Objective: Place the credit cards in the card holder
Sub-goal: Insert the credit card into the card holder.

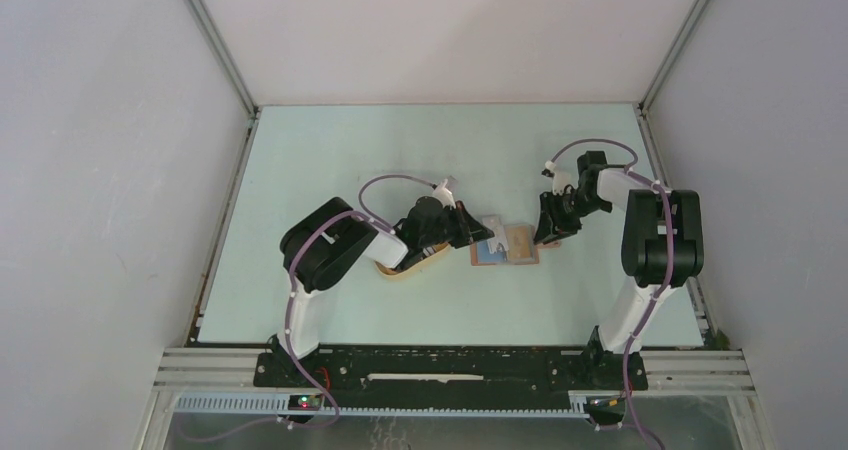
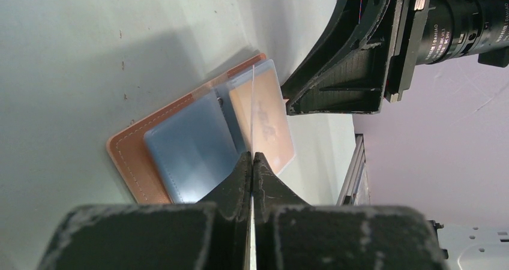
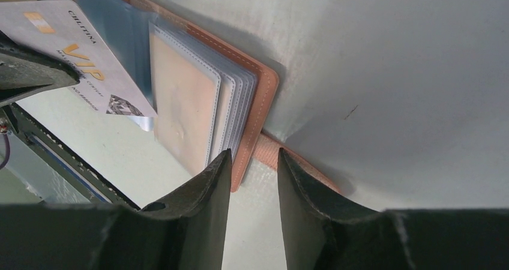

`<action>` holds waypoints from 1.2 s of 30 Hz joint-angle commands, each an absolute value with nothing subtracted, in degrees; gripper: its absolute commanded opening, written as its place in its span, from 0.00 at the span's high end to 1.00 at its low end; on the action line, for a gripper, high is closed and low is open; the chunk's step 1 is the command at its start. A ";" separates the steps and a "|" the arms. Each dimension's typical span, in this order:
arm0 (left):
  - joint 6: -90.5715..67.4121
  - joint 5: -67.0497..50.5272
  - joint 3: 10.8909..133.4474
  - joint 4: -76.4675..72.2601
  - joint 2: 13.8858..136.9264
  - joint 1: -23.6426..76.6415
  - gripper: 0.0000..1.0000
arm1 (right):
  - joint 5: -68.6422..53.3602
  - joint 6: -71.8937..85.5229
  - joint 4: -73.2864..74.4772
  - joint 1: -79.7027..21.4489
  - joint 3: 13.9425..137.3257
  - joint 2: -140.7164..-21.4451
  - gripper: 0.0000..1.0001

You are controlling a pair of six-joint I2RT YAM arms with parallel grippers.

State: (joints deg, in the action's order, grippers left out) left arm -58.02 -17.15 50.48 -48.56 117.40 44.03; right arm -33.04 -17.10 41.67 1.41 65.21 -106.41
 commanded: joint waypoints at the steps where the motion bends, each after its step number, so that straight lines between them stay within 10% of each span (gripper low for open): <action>1: -57.38 -16.72 53.26 -46.92 118.32 44.39 1.00 | -35.36 -16.66 41.04 1.64 66.45 -104.68 0.56; 16: -54.33 -15.09 57.11 -37.40 117.13 45.83 1.00 | -32.27 -13.45 38.06 -0.61 66.15 -105.49 0.41; 36: -56.16 -18.47 60.83 -33.91 117.16 45.92 1.00 | -22.22 -13.88 38.79 -0.68 66.71 -107.64 0.57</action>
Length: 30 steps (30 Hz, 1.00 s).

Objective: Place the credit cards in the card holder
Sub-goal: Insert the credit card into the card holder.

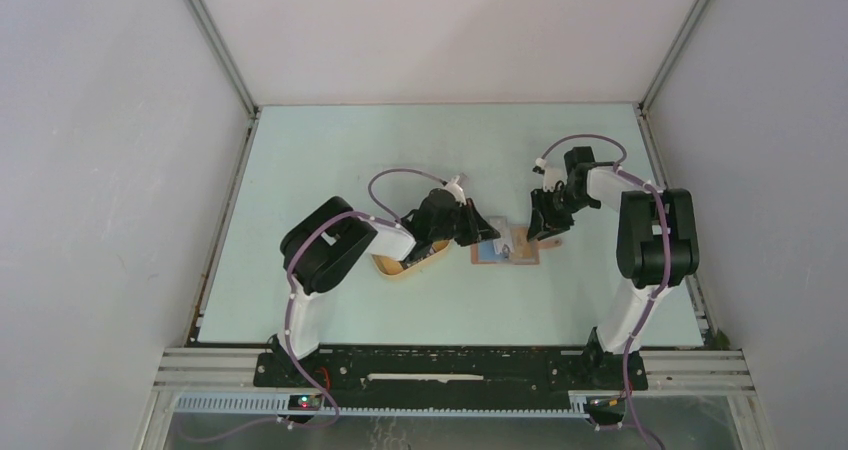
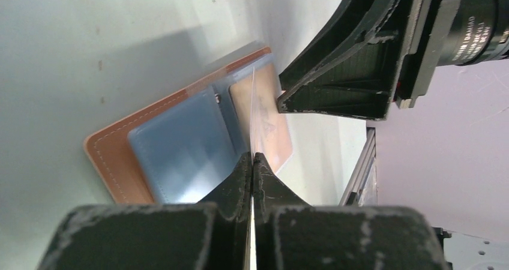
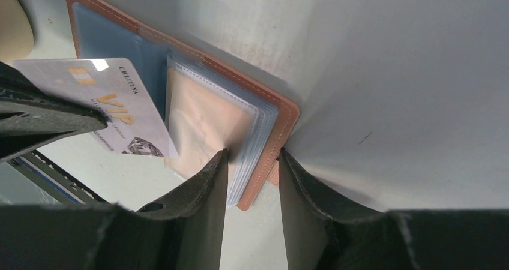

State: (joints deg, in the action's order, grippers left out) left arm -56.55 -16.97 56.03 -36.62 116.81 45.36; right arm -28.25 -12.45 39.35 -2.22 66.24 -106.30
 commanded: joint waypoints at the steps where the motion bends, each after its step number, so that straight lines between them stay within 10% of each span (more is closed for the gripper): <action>1: -56.28 -18.68 61.24 -33.32 117.44 45.91 1.00 | -22.89 -13.85 38.81 -0.55 66.73 -107.56 0.57; 30: -57.82 -20.42 66.60 -18.94 119.61 47.10 1.00 | -25.89 -13.09 39.25 0.30 67.07 -106.97 0.53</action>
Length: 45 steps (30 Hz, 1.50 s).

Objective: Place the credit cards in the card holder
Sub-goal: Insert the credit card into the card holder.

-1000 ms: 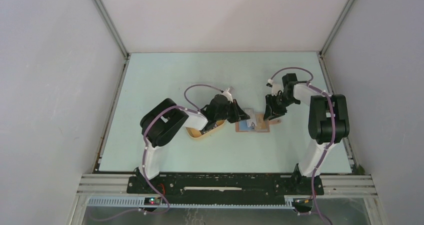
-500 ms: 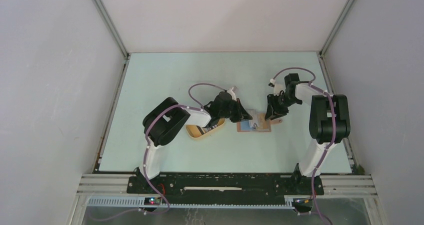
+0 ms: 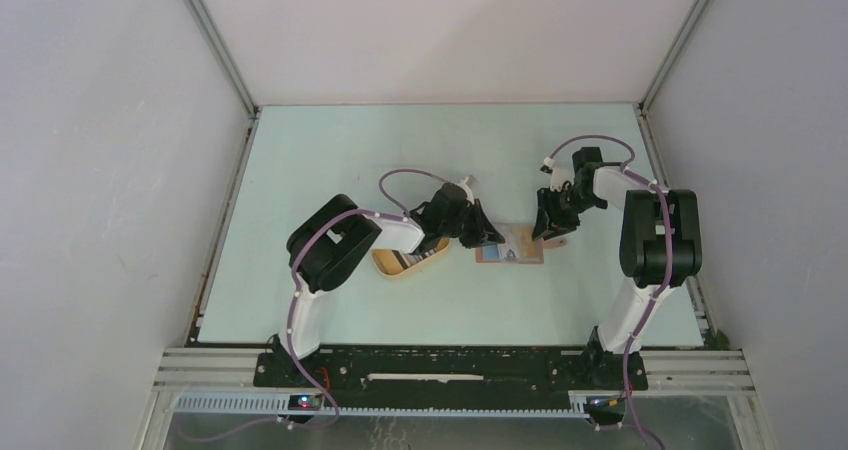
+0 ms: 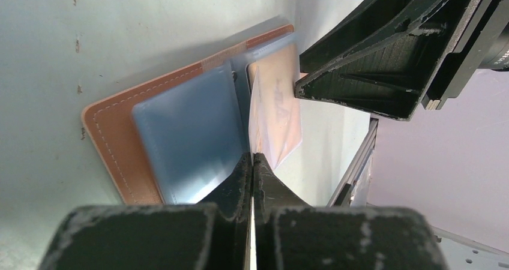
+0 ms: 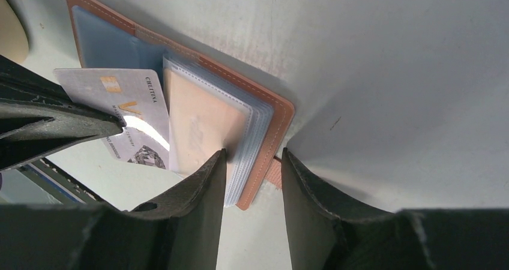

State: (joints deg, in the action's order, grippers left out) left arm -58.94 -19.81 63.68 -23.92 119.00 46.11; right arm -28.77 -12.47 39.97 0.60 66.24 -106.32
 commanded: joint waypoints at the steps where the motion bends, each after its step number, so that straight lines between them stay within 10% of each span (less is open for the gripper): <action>1: -57.82 -20.47 66.70 -18.64 119.66 47.07 1.00 | -25.80 -13.05 39.21 0.19 67.12 -106.96 0.53; 45: -61.01 -25.46 63.45 -15.55 118.91 45.96 1.00 | -20.22 -13.71 39.23 -3.60 67.53 -108.72 0.53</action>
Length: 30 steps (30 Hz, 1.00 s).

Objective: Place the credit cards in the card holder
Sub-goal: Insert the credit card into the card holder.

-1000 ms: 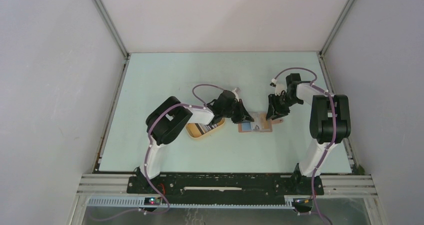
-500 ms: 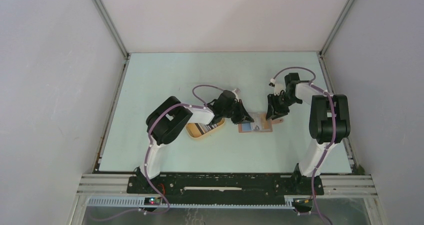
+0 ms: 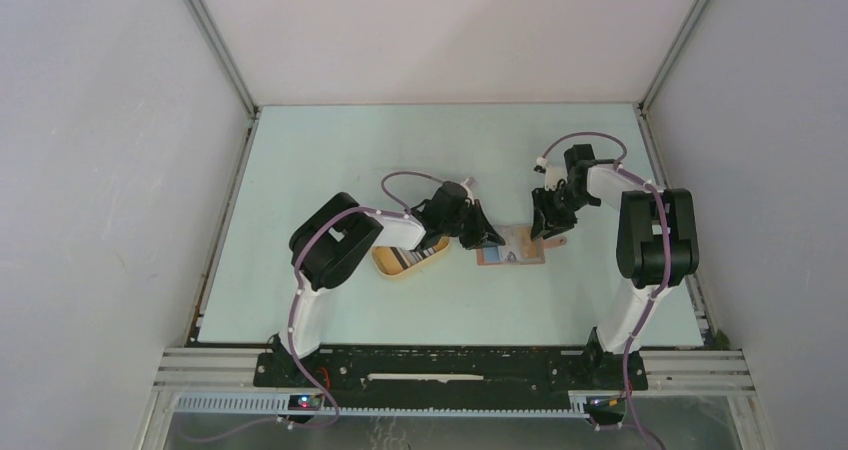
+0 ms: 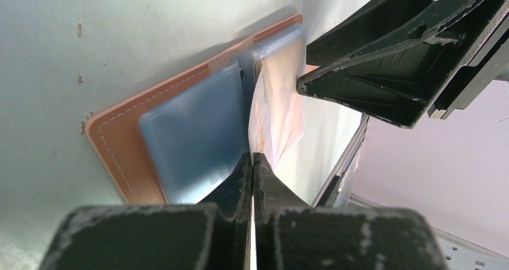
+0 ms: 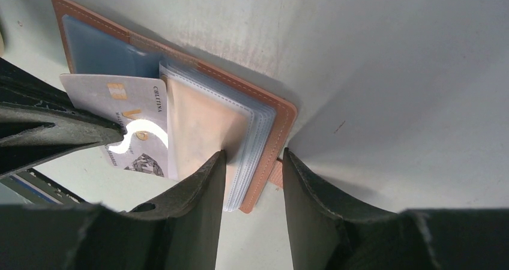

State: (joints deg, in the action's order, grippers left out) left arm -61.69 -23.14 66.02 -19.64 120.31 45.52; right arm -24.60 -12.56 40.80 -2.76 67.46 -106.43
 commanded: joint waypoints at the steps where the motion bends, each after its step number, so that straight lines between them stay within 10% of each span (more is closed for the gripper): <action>1: -61.01 -25.59 63.50 -15.60 118.94 45.93 1.00 | -20.21 -13.71 39.23 -3.60 67.52 -108.72 0.53; 30: -62.22 -31.64 68.32 -14.68 124.43 46.05 1.00 | -20.10 -13.82 39.46 -4.22 67.76 -108.63 0.53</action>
State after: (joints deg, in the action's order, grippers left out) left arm -63.02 -27.86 66.78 -20.38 121.99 44.69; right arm -24.21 -12.60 40.93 -3.25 67.68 -106.50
